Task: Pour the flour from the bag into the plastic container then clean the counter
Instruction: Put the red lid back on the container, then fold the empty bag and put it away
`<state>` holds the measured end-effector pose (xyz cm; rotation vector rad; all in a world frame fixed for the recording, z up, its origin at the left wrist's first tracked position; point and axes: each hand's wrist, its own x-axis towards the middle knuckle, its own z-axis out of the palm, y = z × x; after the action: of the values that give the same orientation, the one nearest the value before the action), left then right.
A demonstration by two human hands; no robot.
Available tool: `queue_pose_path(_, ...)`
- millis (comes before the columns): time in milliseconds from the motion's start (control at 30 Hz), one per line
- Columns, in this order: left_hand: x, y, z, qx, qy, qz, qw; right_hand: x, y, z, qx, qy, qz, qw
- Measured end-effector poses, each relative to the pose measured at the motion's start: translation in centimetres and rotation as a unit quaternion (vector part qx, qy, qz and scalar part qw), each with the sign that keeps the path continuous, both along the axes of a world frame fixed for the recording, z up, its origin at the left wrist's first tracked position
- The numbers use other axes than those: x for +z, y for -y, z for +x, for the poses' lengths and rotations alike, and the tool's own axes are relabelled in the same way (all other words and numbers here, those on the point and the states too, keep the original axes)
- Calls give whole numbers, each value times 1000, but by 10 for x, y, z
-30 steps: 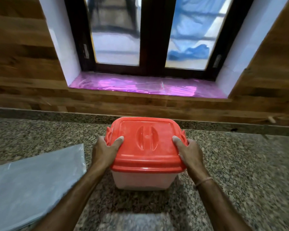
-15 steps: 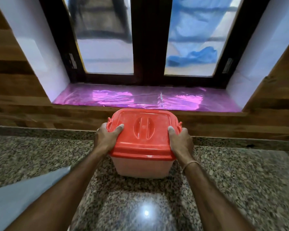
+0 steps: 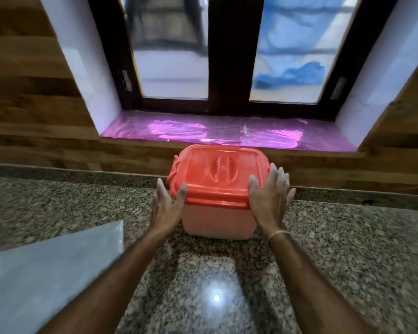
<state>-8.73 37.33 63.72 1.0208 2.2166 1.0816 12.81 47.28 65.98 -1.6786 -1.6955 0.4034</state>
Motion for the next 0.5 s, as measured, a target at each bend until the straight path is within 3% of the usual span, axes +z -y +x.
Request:
queue_pose_path(133,-44,89,-42,20,-54,-67,996,-29,95,-44,71,37,141,987)
queue_pose_path(200,-65,138,-80,75,-66,-120,988,-51,144,-79,138,35,156,977)
queue_pose_path(267,-79,182,-118,123,-85,-148,978,-80,181,-114,232,15,79,969)
queue_pose_path(400,-115,268,-211,219,-88,-234,943,-134,232,-189,351,66,-248,901)
queue_pose_path(500,-142,316,-262,259,-5,-224,940,-159,253,-225,322,44,-294,899)
